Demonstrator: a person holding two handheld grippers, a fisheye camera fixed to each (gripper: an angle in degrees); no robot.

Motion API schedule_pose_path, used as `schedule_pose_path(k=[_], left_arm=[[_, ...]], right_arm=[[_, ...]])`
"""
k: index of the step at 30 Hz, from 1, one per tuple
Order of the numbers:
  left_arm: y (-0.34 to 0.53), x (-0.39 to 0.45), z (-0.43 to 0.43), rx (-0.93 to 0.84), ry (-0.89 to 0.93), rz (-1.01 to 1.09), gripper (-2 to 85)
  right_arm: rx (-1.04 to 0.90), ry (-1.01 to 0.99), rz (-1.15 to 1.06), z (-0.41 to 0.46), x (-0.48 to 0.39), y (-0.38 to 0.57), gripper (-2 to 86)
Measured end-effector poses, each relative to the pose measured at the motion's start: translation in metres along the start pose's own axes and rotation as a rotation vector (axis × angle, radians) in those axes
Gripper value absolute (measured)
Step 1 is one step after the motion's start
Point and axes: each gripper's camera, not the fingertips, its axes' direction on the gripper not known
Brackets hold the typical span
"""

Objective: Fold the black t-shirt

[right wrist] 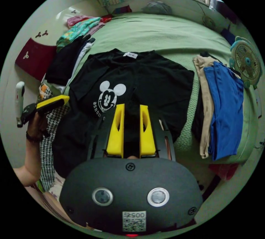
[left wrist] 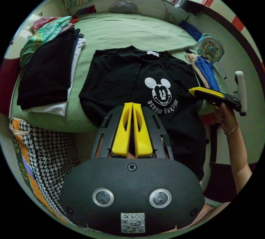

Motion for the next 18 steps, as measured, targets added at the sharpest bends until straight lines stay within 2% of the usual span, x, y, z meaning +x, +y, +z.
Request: schedule_pose_path(k=[3, 7, 10, 13, 18], left_arm=[[0.003, -0.009, 0.001, -0.004, -0.011, 0.002, -0.6], [0.004, -0.021, 0.003, -0.015, -0.013, -0.007, -0.7], [0.005, -0.031, 0.003, -0.021, -0.013, -0.013, -0.7], [0.005, -0.039, 0.005, -0.026, -0.015, -0.011, -0.7], [0.003, -0.05, 0.004, -0.03, -0.012, 0.0, -0.6]], right_arm=[[-0.031, 0.017, 0.009, 0.018, -0.012, -0.007, 7.7], [-0.074, 0.125, 0.004, 0.038, -0.028, -0.01, 2.0], [-0.072, 0.131, -0.016, 0.039, -0.035, -0.004, -0.5], [-0.066, 0.057, -0.058, 0.037, -0.042, 0.005, -0.5], [-0.051, 0.112, -0.006, 0.04, -0.048, 0.007, 4.2]])
